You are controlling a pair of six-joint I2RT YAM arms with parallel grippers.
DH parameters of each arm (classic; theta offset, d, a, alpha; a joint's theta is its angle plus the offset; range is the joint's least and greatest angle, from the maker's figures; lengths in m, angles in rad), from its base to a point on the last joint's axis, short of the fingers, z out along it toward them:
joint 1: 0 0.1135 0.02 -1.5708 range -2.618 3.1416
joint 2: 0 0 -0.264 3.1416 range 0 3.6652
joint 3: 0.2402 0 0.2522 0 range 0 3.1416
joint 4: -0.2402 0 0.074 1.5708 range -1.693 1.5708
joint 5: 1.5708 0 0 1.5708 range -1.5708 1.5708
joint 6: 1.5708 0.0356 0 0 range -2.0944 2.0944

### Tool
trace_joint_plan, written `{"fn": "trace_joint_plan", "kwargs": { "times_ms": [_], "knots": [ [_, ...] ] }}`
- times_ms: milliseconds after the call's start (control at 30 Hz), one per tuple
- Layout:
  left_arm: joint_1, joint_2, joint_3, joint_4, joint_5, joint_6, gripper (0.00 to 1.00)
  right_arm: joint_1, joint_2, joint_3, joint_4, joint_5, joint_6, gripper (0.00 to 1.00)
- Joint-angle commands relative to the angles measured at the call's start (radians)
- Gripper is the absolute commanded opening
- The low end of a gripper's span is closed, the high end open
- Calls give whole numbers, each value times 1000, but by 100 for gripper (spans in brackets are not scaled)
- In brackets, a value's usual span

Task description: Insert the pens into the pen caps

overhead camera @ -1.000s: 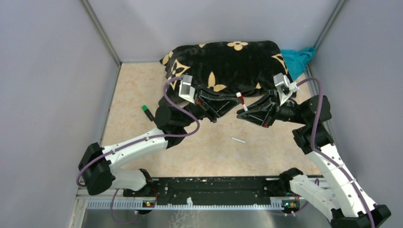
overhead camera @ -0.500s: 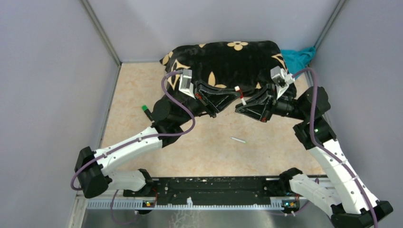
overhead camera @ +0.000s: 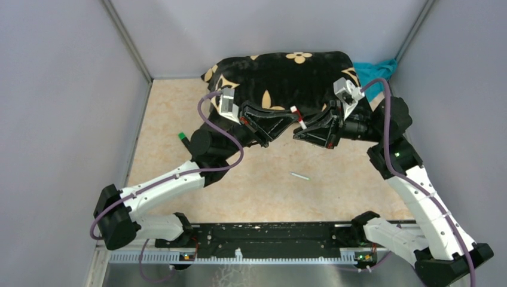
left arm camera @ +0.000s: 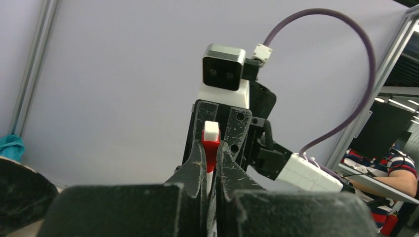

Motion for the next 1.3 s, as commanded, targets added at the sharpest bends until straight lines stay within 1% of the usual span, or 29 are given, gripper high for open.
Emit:
{"fn": "trace_joint_plan", "kwargs": {
  "times_ms": [0, 33, 67, 133, 167, 200, 233, 300, 333, 367, 400, 433, 467, 533, 600, 633, 667, 700, 800, 833, 900, 1000, 1067, 1100, 1133, 1267],
  "knots": [
    [-71, 115, -52, -512, 371, -43, 0, 15, 19, 174, 68, 456, -194, 0],
    [-71, 123, -39, -538, 373, -33, 0, 14, 21, 177, 85, 409, -170, 0],
    [-72, 133, -28, -560, 372, -16, 0, 15, 23, 167, 139, 325, -99, 0],
    [-76, 158, 12, -616, 371, 11, 0, 15, 33, 130, 313, 178, 82, 0],
    [-79, 168, 26, -638, 374, 24, 0, 15, 41, 117, 389, 139, 151, 0],
    [-79, 176, 36, -656, 381, 30, 0, 15, 45, 115, 415, 119, 174, 0],
    [-80, 178, 34, -658, 384, 31, 0, 15, 44, 119, 403, 138, 156, 0],
    [-79, 168, 13, -632, 384, 25, 0, 15, 35, 164, 219, 295, -3, 0],
    [-78, 159, -1, -615, 378, 21, 0, 9, 38, 172, 188, 315, -21, 0],
    [-79, 150, -18, -593, 370, 17, 0, -13, 45, 168, 221, 254, 24, 0],
    [-78, 139, -29, -569, 364, 12, 0, -34, 63, 145, 401, 119, 218, 0],
    [-74, 132, -38, -552, 358, 10, 0, -36, 78, 107, 565, 49, 360, 0],
    [-71, 123, -42, -541, 346, 6, 0, -26, 71, 80, 568, 61, 357, 0],
    [-65, 95, -44, -521, 307, 1, 0, 9, 45, 103, 309, 159, 110, 0],
    [-59, 54, -46, -500, 209, -13, 0, 10, 34, 79, 246, 183, 48, 0],
    [-56, 29, -50, -479, 160, -20, 2, 10, 28, 60, 227, 173, 33, 0],
    [-52, 5, -57, -454, 114, -24, 10, 11, 16, 26, 240, 162, 49, 0],
    [-50, -23, -63, -437, 59, -27, 20, 11, 5, -8, 247, 158, 58, 0],
    [-39, -100, -69, -426, -58, -15, 56, 12, -25, -100, 228, 153, 50, 0],
    [-38, -125, -70, -441, -91, -7, 65, 11, -35, -127, 217, 144, 41, 0],
    [-35, -176, -76, -477, -131, 30, 76, 12, -50, -178, 202, 117, 16, 0],
    [-29, -239, -80, -579, -175, 95, 84, 10, -63, -262, 159, 92, -56, 0],
    [-26, -280, -72, -694, -215, 131, 87, 10, -64, -308, 93, 128, -106, 0],
    [-26, -291, -61, -747, -237, 147, 87, 10, -62, -333, 74, 146, -131, 0],
    [-25, -301, -43, -810, -301, 160, 87, 10, -60, -352, 59, 166, -149, 0],
    [-24, -323, 19, -1018, -454, 190, 88, 11, -11, -417, 35, 263, -181, 0]
  ]
}}
